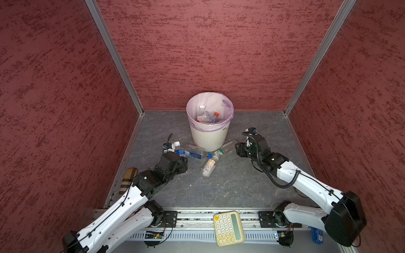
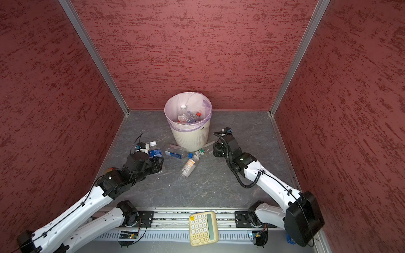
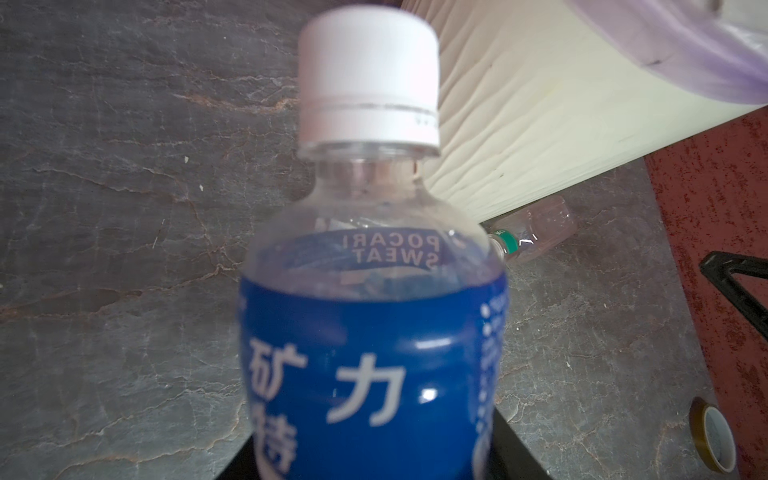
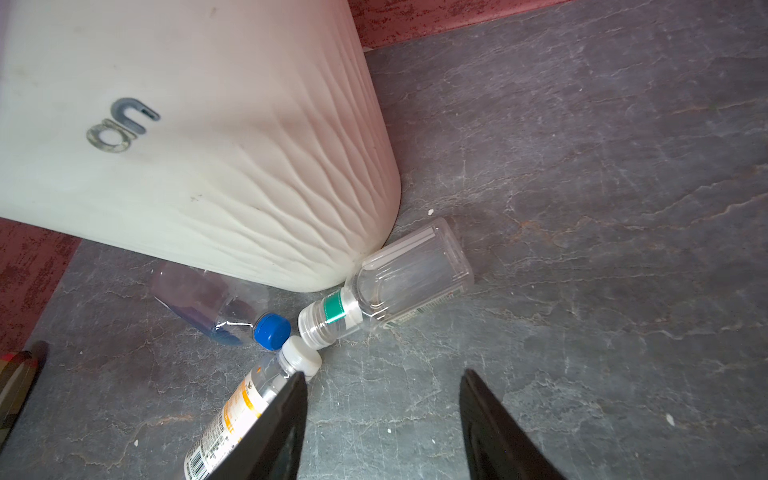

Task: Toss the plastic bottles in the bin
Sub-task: 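Lift the blue-labelled bottle with the left gripper up toward the bin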

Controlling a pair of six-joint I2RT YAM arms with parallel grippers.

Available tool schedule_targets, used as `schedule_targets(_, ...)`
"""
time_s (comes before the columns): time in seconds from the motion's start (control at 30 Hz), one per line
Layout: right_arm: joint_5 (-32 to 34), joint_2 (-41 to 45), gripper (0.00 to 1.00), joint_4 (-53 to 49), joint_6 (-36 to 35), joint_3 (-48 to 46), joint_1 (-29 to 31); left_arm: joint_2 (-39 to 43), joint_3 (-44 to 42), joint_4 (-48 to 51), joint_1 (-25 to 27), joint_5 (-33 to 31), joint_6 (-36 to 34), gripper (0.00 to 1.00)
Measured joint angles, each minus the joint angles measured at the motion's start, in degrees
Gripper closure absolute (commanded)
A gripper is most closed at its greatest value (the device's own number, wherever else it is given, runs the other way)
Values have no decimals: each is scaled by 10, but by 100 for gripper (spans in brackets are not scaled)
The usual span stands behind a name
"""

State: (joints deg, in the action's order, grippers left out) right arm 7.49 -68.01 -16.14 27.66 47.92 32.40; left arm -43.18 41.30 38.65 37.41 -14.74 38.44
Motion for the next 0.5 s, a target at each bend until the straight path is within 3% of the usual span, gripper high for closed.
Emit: schedule_targets(0.5, -2, -4, 35, 0, 3, 0, 0, 0, 28, -15, -12, 3, -45, 57)
